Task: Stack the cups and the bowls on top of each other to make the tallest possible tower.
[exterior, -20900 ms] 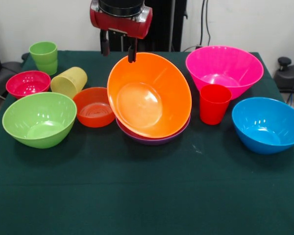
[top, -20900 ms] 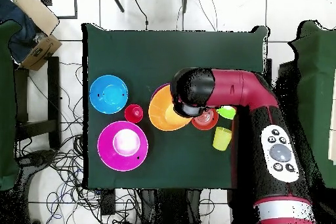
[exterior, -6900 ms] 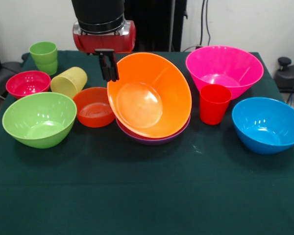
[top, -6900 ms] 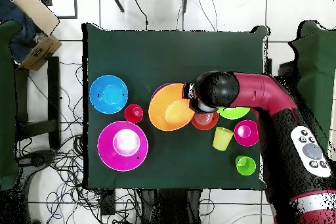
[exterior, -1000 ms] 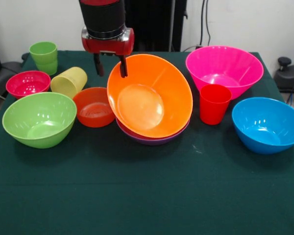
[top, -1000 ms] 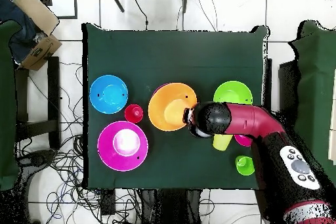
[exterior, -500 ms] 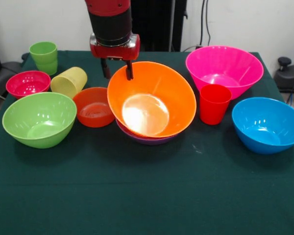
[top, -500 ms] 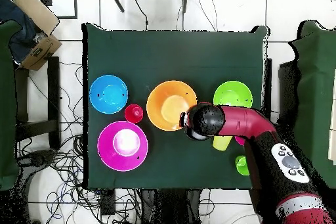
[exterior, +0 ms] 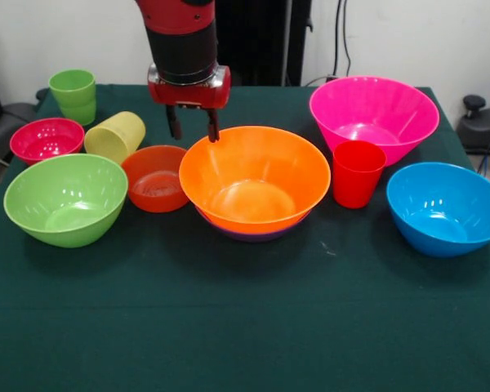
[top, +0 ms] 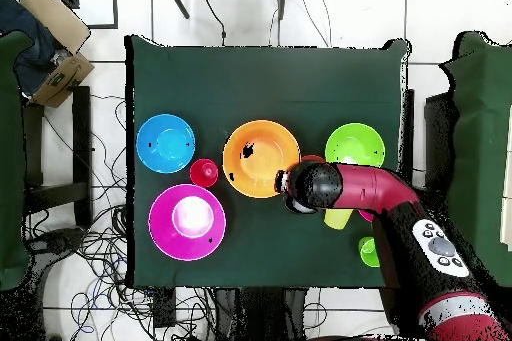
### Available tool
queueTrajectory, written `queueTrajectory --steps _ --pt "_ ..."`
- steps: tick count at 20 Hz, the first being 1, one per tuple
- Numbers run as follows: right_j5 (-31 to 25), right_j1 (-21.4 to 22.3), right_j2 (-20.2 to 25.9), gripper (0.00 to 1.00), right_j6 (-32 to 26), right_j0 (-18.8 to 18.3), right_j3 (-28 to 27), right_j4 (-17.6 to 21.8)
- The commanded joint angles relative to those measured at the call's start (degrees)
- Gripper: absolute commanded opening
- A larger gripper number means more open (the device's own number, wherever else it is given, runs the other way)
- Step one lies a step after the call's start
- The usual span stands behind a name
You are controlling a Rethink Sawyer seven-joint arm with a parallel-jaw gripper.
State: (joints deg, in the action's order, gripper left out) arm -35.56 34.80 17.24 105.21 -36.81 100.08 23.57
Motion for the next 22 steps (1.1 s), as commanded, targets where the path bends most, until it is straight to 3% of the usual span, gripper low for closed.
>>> queueTrajectory --steps 1,11,15,22 --pt "2.3 -0.6 0.2 1.00 -0.3 1.2 0.9 3.6" --pt "0.9 1.5 0.6 1.00 -0.1 0.9 2.1 2.1" --pt "-5.5 5.9 1.9 1.00 -2.0 0.5 1.9 -0.8" --pt "-14.2 7.1 3.5 1.00 -5.6 0.3 -3.1 -2.4"
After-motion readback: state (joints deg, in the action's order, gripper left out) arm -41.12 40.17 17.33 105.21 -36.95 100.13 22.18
